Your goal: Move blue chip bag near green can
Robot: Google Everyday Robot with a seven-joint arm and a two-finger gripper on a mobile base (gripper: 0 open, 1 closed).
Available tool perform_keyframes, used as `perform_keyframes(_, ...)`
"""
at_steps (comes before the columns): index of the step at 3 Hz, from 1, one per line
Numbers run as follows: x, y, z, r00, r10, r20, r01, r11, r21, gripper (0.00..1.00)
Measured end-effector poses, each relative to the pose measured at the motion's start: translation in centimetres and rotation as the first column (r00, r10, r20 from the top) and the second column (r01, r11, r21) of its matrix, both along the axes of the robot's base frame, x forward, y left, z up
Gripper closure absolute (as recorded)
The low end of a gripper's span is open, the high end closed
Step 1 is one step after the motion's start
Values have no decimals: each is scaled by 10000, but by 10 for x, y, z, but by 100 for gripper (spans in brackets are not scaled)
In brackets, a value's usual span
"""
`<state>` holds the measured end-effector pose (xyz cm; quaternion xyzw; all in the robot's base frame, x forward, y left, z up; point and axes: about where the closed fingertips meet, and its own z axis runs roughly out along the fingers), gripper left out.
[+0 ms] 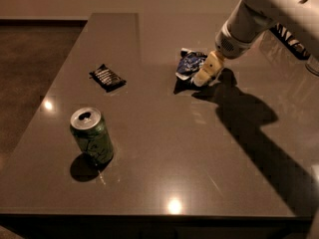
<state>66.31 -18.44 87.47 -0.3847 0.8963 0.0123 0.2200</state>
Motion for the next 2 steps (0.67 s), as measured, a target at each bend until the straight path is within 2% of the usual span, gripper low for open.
perform_keyframes(1, 9, 7, -9, 9993, -235, -288, 241, 9995, 203, 15)
perform_keyframes(2, 6, 20, -11, 9975, -179, -677, 206, 9990, 390, 39)
